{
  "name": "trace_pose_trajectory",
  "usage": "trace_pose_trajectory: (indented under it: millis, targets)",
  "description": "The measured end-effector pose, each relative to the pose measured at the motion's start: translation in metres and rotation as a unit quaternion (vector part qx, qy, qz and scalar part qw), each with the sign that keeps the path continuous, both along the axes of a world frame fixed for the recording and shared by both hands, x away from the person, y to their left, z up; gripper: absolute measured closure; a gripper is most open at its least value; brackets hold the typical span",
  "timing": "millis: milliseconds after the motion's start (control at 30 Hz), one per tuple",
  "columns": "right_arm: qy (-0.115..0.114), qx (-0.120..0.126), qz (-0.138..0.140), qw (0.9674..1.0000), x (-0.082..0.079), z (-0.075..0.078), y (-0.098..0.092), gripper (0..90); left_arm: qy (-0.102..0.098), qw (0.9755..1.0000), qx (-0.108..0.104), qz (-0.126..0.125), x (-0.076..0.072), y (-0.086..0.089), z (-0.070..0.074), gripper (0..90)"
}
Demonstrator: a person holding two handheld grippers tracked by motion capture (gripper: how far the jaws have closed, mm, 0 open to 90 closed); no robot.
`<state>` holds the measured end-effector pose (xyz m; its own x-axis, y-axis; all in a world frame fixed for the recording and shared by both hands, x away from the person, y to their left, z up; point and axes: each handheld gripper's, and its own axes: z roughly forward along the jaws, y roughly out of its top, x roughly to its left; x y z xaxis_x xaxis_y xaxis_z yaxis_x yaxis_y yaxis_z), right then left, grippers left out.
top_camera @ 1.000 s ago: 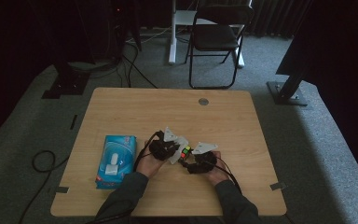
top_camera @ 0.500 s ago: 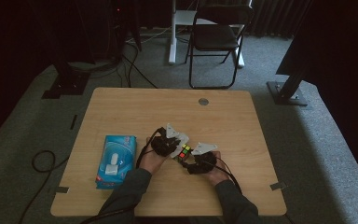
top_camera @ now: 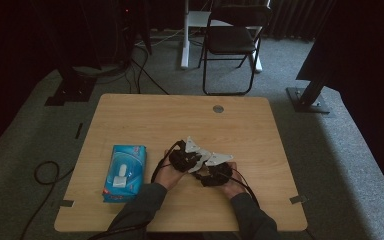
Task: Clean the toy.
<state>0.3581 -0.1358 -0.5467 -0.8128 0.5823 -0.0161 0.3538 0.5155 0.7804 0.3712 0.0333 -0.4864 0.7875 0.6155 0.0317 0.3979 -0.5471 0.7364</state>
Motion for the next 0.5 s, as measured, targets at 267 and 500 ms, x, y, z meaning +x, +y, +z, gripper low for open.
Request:
trace_pose_trajectory:
  millis: [267, 500]
  targets:
    - [0.0, 0.0, 0.0, 1.0, -0.0002, 0.0, 0.0002, 34.6, -0.008, 0.9999, 0.009, -0.007, -0.002, -0.002, 0.0005, 86.4]
    - [-0.002, -0.001, 0.0, 1.0, -0.0003, 0.0001, 0.0003, 34.6, -0.01, 0.9998, 0.006, 0.015, 0.0018, 0.006, 0.0024, 86.3]
